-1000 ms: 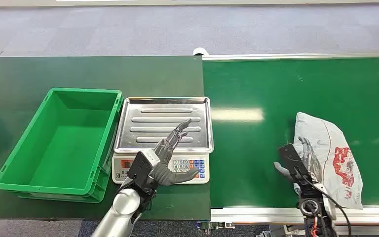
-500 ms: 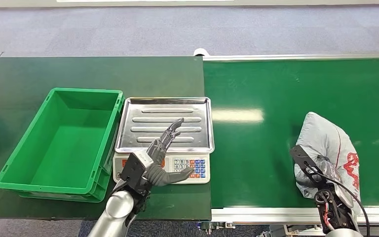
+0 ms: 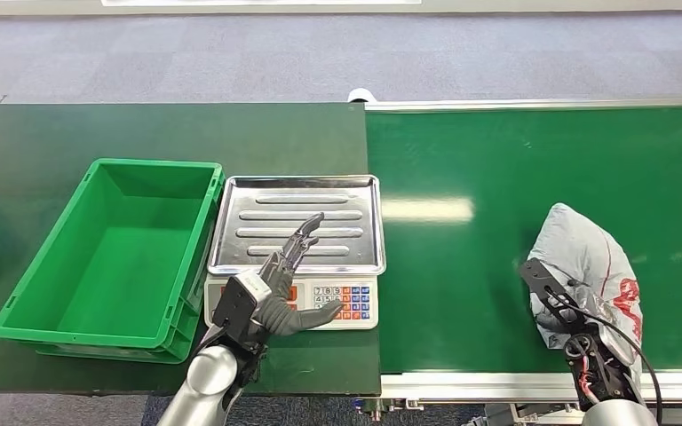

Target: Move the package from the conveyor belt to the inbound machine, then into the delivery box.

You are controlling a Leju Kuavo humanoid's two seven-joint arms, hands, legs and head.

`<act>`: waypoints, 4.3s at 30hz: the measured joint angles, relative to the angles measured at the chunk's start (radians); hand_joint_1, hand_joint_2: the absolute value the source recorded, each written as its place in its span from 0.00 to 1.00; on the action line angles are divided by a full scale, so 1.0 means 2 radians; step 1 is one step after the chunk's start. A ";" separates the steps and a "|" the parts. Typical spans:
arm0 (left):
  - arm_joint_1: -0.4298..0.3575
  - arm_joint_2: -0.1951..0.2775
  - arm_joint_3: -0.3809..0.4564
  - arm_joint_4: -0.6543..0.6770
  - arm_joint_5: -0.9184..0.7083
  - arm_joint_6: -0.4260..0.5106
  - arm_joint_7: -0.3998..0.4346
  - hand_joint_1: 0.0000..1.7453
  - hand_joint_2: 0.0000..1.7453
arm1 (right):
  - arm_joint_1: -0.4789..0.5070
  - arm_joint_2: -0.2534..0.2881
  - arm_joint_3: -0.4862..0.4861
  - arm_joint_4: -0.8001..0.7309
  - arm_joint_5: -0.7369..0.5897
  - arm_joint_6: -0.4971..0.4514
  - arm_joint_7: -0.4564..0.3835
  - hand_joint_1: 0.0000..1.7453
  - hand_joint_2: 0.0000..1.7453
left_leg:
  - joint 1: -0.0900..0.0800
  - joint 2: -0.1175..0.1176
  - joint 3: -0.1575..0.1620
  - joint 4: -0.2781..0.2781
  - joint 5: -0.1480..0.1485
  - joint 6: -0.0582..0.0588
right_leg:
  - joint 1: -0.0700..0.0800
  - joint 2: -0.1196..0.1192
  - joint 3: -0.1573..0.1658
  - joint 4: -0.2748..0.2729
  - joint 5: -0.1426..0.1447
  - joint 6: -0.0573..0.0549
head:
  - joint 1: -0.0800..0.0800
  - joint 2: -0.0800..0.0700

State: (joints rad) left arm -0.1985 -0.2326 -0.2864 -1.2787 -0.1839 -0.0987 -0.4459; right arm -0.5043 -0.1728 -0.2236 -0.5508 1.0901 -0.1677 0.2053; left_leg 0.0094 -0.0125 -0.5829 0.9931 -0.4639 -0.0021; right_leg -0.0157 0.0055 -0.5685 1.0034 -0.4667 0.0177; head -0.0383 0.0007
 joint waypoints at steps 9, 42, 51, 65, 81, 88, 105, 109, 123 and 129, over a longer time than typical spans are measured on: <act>0.007 0.000 0.003 -0.012 0.001 0.003 -0.002 0.00 1.00 | 0.023 0.020 -0.009 -0.053 -0.102 -0.034 -0.180 1.00 1.00 | 0.000 0.000 0.000 0.000 0.000 0.000 | 0.001 0.001 -0.001 0.000 0.000 0.000 | 0.000 0.000; -0.017 -0.012 0.015 0.005 0.058 0.029 -0.060 0.00 1.00 | 0.165 0.104 0.107 -0.445 -0.025 -0.261 -0.386 1.00 1.00 | 0.000 0.000 -0.004 0.000 0.000 0.000 | 0.001 0.001 -0.004 0.000 0.000 0.000 | 0.000 0.000; -0.037 -0.013 0.016 0.015 0.088 0.031 -0.072 0.00 1.00 | 0.105 0.083 0.272 -0.417 0.093 -0.260 -0.352 1.00 1.00 | 0.000 0.001 -0.004 0.000 0.000 0.000 | 0.001 0.001 -0.004 0.000 0.000 0.000 | 0.000 0.000; -0.072 -0.018 -0.004 0.064 0.119 0.034 -0.094 0.00 1.00 | -0.038 0.063 0.561 -0.181 0.026 -0.223 -0.353 1.00 1.00 | 0.000 0.003 0.000 0.000 0.000 0.000 | 0.001 0.003 -0.002 0.000 0.000 0.000 | 0.000 0.000; -0.097 -0.017 -0.010 0.109 0.139 0.042 -0.112 0.00 1.00 | -0.091 0.059 0.631 -0.113 -0.112 -0.220 -0.378 1.00 1.00 | 0.000 0.007 0.004 -0.001 0.000 0.000 | 0.001 0.006 0.000 0.000 0.002 -0.001 | 0.000 0.000; -0.107 -0.016 -0.010 0.123 0.143 0.044 -0.115 0.00 1.00 | -0.084 0.065 0.616 -0.107 -0.181 -0.245 -0.383 1.00 1.00 | 0.000 0.006 0.003 0.000 0.000 0.000 | 0.001 0.006 0.000 0.000 0.002 -0.001 | 0.000 0.000; -0.111 -0.016 -0.009 0.127 0.148 0.051 -0.106 0.00 1.00 | -0.042 0.089 0.461 -0.156 -0.436 0.110 -0.450 1.00 1.00 | 0.000 0.006 0.000 0.000 0.000 0.000 | 0.001 0.006 -0.003 0.000 0.002 -0.001 | 0.000 0.000; -0.110 -0.016 -0.009 0.125 0.144 0.047 -0.102 0.00 1.00 | -0.045 0.094 0.461 -0.142 -0.418 0.139 -0.445 1.00 1.00 | 0.000 0.006 -0.001 0.000 0.000 0.000 | 0.001 0.006 -0.003 0.000 0.002 -0.001 | 0.000 0.000; -0.107 -0.016 -0.004 0.111 0.135 0.044 -0.095 0.00 1.00 | -0.057 0.108 0.483 -0.109 -0.270 -0.034 -0.383 0.00 1.00 | 0.000 0.006 0.000 0.000 0.001 0.000 | 0.001 0.006 -0.003 0.000 0.002 -0.001 | 0.000 0.000; -0.106 -0.017 0.000 0.111 0.132 0.044 -0.094 0.00 1.00 | -0.041 0.109 0.462 -0.127 -0.289 -0.092 -0.409 0.00 1.00 | 0.000 0.006 0.000 0.000 0.001 0.000 | 0.001 0.006 -0.003 0.000 0.002 -0.001 | 0.000 0.000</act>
State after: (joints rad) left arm -0.4114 -0.2656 -0.2873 -1.0575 0.0809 -0.0103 -0.6340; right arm -0.5859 0.0450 0.6999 -0.8049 0.5123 -0.3520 -0.6119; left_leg 0.0102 -0.0007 -0.5835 0.9925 -0.4628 -0.0026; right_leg -0.0132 0.0171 -0.5743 1.0041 -0.4621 0.0154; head -0.0384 0.0008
